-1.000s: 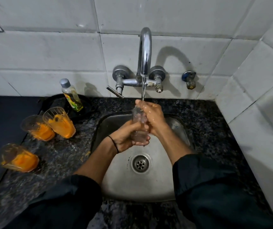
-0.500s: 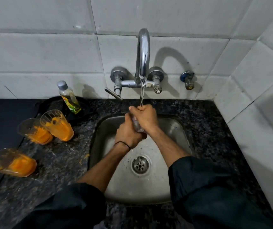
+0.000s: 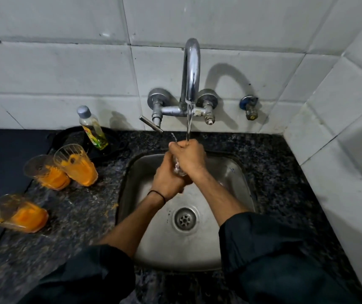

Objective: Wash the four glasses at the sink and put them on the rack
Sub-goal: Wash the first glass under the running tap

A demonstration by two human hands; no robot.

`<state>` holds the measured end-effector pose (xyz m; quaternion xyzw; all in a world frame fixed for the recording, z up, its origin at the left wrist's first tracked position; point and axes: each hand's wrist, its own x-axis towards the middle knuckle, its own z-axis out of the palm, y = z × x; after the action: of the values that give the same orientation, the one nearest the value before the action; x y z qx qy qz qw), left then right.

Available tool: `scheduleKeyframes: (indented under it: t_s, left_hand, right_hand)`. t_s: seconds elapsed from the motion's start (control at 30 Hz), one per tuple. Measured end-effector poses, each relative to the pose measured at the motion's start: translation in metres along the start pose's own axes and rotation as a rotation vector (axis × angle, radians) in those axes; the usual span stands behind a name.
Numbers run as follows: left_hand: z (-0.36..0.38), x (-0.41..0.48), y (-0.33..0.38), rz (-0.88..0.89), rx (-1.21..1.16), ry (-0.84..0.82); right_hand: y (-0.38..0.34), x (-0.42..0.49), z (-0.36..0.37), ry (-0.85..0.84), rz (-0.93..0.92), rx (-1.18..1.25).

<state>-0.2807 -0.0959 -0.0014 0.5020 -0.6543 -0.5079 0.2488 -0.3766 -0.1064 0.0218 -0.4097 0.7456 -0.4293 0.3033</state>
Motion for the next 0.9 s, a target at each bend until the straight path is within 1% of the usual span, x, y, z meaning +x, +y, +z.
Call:
scheduleKeyframes:
  t_s: [0.03,0.07,0.1,0.13,0.17,0.2,0.23,0.27,0.3,0.33,0.37,0.4,0.47,0.5,0.53,0.57,0.6,0.63,0.67,0.7,0.73,0.77,0.83,0.87,0.9]
  left_hand:
    - [-0.004,-0.001,0.0,-0.061,-0.207,-0.082]
    - [-0.01,-0.005,0.004,-0.145,-0.396,-0.183]
    - [-0.014,-0.006,0.005,-0.207,-0.533,-0.288]
    - [-0.018,-0.007,0.007,-0.238,-0.614,-0.364]
    - [-0.019,-0.006,0.008,-0.255,-0.608,-0.365]
    - [-0.016,-0.004,0.008,-0.242,-0.486,-0.294]
    - [-0.012,0.0,0.007,-0.164,-0.24,-0.183]
    - [-0.007,0.003,0.006,-0.065,0.058,-0.057]
    - [-0.001,0.005,0.002,0.017,0.262,0.035]
    - [0.002,0.004,0.001,0.06,0.296,0.052]
    - [0.003,0.001,0.001,0.056,0.173,0.005]
    - [0.001,-0.001,0.003,0.004,-0.053,-0.069]
    - [-0.009,-0.006,0.008,-0.175,-0.491,-0.281]
    - [-0.013,-0.008,0.008,-0.226,-0.6,-0.378]
    - [-0.016,-0.008,0.01,-0.251,-0.619,-0.411]
    - [-0.015,-0.006,0.01,-0.249,-0.512,-0.366]
    - [-0.012,-0.004,0.011,-0.198,-0.272,-0.275]
    - [-0.006,0.0,0.009,-0.106,0.039,-0.158]
    - [0.0,0.001,0.008,-0.029,0.262,-0.051]
    - [0.005,0.001,0.005,0.021,0.32,-0.003]
    - [0.007,0.0,0.004,0.034,0.194,-0.032]
    - [0.005,0.0,0.004,-0.009,-0.045,-0.109]
    - [-0.009,0.0,0.004,-0.176,-0.491,-0.317]
    - [-0.015,-0.001,0.005,-0.232,-0.646,-0.422]
    - [-0.018,0.0,0.006,-0.259,-0.723,-0.475]
  right_hand:
    - [0.002,0.001,-0.003,-0.02,0.024,0.09]
    - [0.003,0.001,-0.007,-0.065,0.065,0.234]
    - [0.004,0.0,-0.011,-0.117,0.104,0.378]
    - [0.005,-0.001,-0.014,-0.146,0.119,0.463]
    - [0.006,-0.001,-0.015,-0.14,0.114,0.45]
    - [0.005,-0.001,-0.014,-0.106,0.093,0.345]
    - [0.004,0.001,-0.011,-0.072,0.058,0.185]
    - [0.0,0.001,-0.008,-0.044,0.027,0.021]
    - [-0.003,0.0,-0.006,-0.014,0.012,-0.105]
    - [-0.006,-0.001,-0.005,0.019,-0.004,-0.167]
    - [-0.007,-0.003,-0.006,0.032,-0.012,-0.187]
    - [-0.005,-0.002,-0.009,0.018,0.005,-0.116]
    - [0.002,-0.004,-0.019,-0.128,0.112,0.242]
    - [0.006,-0.006,-0.022,-0.189,0.144,0.397]
    - [0.011,-0.006,-0.022,-0.192,0.144,0.447]
    - [0.014,-0.005,-0.019,-0.146,0.134,0.388]
    - [0.015,-0.003,-0.014,-0.085,0.11,0.263]
    - [0.014,-0.001,-0.009,-0.029,0.072,0.102]
    - [0.011,0.0,-0.005,0.016,0.04,-0.03]
    - [0.009,-0.001,-0.003,0.05,0.018,-0.09]
    - [0.006,-0.002,-0.004,0.059,0.006,-0.097]
    - [0.006,-0.003,-0.008,0.029,0.016,-0.02]
    - [0.009,-0.005,-0.019,-0.103,0.112,0.32]
    - [0.013,-0.006,-0.022,-0.145,0.165,0.498]
    - [0.016,-0.005,-0.023,-0.131,0.188,0.604]
